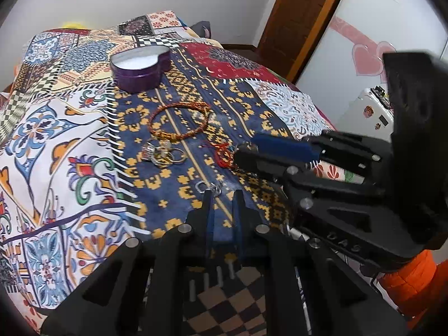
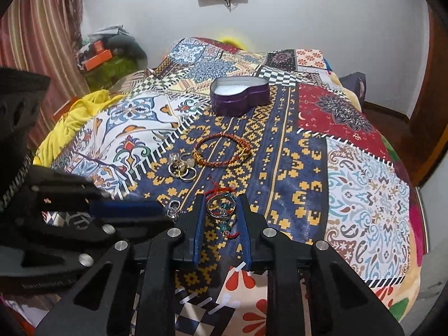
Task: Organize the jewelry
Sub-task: 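Close the right tool on a silver ring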
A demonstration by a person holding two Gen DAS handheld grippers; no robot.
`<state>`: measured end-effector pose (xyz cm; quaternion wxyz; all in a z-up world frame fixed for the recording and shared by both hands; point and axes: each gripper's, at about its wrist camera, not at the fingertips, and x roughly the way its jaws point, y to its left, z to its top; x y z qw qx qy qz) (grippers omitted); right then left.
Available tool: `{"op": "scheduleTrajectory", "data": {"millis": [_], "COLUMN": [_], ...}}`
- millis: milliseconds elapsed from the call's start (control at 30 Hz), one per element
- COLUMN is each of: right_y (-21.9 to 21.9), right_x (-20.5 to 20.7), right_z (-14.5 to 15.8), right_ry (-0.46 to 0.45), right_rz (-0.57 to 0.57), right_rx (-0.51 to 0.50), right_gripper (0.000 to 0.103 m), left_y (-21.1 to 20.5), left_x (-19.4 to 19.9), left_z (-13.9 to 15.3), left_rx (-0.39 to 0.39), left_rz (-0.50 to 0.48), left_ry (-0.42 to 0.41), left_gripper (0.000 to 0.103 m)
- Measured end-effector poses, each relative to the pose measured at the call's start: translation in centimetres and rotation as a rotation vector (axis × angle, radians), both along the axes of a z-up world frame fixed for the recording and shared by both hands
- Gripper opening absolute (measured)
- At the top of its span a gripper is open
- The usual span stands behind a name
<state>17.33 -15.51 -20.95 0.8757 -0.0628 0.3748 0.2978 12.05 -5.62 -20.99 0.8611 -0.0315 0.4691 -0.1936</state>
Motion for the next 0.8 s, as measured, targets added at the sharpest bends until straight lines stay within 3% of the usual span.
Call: {"op": "scheduleTrajectory", "data": {"millis": [233,567,800], "right_y": [-0.8,-1.7,-1.9], "right_x": [0.1,-0.1,-0.3], "right_z": [0.8,1.1,1.1], "right_ry": [-0.021,-0.030,-0.035], "right_rz": [-0.035,-0.066,-0.071], "right_rx": [0.003,0.006,0.006], "right_gripper": [0.020,0.020,0.020], "left_y": [-0.4,0.5,0.7], "left_x": [0.8,1.9,2.3], "left_z": [-0.2,-0.3,-0.3], "left_rx": [0.044,0.013,0.037], "left_rz": [0.029,0.061,0.075], "left_ry": [-0.008,0.010,-0.001], "left_gripper": [0.012,0.012,0.013]}}
